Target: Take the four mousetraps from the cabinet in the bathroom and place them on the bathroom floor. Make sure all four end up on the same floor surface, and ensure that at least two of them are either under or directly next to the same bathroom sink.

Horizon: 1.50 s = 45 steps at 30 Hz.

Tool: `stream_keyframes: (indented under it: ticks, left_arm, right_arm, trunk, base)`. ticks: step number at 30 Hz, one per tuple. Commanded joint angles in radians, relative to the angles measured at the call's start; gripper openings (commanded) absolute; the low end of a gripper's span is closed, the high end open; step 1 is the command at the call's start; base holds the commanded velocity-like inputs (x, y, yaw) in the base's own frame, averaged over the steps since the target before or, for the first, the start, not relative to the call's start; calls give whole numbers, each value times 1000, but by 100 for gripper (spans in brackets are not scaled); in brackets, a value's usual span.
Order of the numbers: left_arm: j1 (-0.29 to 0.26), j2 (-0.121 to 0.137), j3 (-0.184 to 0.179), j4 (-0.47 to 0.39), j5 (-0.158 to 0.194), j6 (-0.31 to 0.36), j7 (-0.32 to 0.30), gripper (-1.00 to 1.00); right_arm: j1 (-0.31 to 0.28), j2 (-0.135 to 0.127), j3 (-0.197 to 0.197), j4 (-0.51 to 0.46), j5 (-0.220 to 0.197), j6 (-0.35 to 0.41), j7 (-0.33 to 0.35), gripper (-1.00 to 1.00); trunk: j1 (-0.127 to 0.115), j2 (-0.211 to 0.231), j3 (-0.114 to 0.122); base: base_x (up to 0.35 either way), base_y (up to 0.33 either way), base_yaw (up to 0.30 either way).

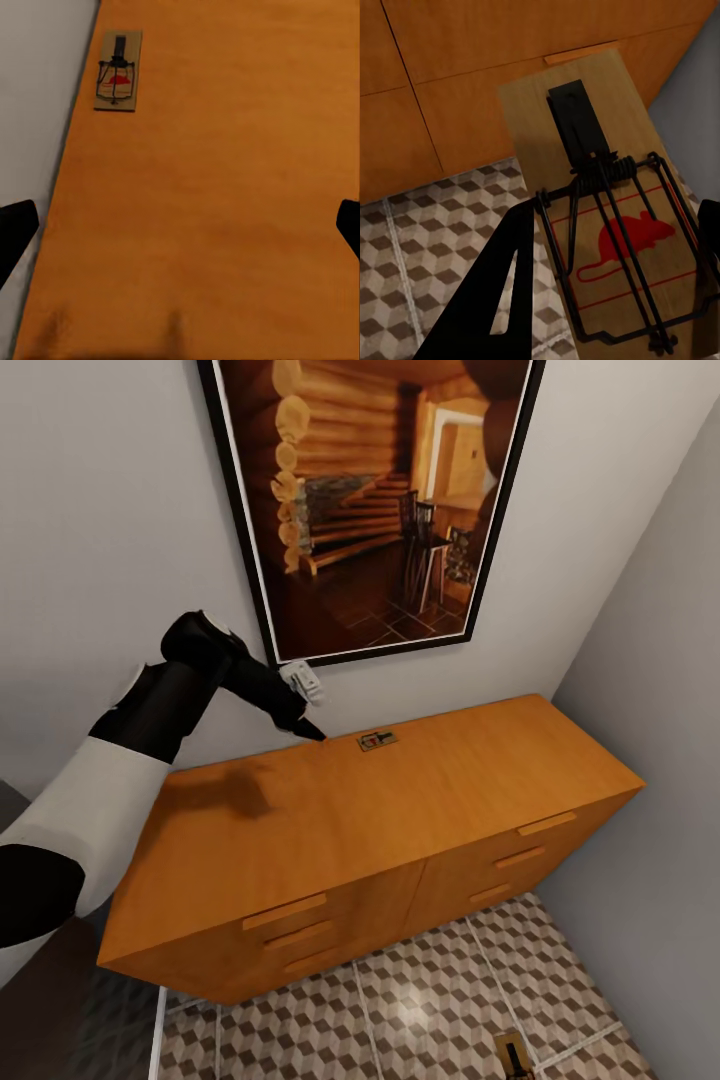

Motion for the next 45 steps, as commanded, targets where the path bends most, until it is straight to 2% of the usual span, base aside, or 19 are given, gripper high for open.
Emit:
stream_keyframes:
  ticks: [1,4,9,27,45]
  left_arm:
    - [-1,1,-2,-2,-7,11,23,100]
    - [-1,-1,-2,-4,-6,12,54,100]
    - [-1,-3,-4,-4,-6,12,61,100]
    - [0,-5,-7,0,-4,12,62,100]
    - [19,-5,-8,7,-5,12,64,100]
  right_arm:
    - [-1,0,9,1,-7,-3,-4,-100]
    - [-1,0,9,1,-7,-3,-4,-100]
    - [-1,0,9,0,-7,-3,-4,-100]
    - [-1,0,9,1,-7,-3,-4,-100]
    - [-1,0,9,1,-7,-3,-3,-100]
  trunk:
    - [1,-2,-2]
    - [1,-2,-2]
    - [1,-2,-2]
    - [1,-2,-2]
    - [1,-2,-2]
  base:
    - [0,0,0]
    - [0,0,0]
    - [0,0,0]
    - [27,-24,0]
    - [117,-87,0]
